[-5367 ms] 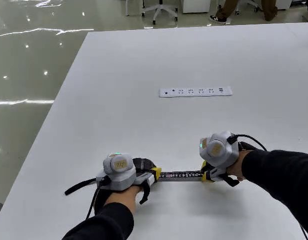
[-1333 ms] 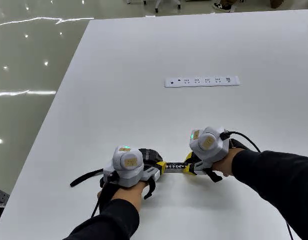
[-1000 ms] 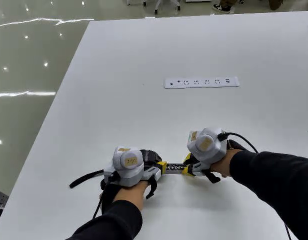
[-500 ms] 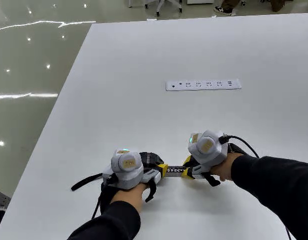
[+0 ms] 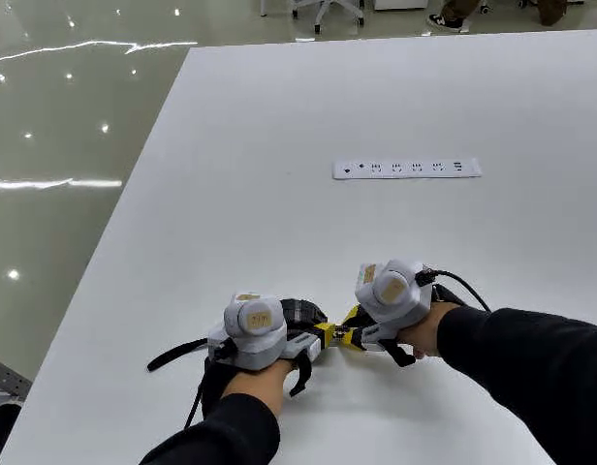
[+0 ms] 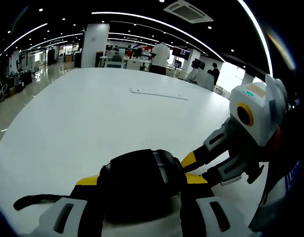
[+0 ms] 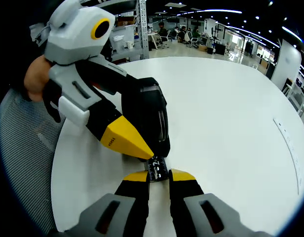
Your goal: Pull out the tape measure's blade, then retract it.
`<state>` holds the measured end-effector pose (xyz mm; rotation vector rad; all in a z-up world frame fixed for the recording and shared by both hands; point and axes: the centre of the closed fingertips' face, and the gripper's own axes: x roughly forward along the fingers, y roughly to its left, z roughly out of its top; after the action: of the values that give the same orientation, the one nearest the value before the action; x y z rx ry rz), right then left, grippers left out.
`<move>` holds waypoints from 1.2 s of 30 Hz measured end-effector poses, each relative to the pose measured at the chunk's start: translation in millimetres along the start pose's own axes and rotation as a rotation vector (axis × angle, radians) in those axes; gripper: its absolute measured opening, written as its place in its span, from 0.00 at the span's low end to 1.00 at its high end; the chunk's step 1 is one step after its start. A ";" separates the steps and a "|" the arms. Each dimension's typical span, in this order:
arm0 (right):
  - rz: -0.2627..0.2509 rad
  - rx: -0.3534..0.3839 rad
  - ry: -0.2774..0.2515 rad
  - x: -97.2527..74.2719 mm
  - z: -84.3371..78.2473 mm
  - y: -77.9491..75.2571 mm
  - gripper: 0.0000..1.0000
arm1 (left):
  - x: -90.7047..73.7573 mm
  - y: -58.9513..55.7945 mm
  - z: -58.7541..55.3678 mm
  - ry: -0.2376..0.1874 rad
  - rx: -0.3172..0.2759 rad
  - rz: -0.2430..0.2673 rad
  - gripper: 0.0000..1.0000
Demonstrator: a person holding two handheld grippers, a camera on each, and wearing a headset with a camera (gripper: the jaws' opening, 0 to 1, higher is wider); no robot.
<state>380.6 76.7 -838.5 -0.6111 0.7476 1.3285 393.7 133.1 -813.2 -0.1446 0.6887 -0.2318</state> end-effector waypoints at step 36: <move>0.042 -0.066 0.020 10.2 7.4 4.3 0.11 | -0.9 -0.2 -0.9 0.010 0.002 -0.021 0.58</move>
<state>378.1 89.4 -841.7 -0.6659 0.7386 1.3918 392.4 133.2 -813.4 -0.1495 0.6970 -0.2536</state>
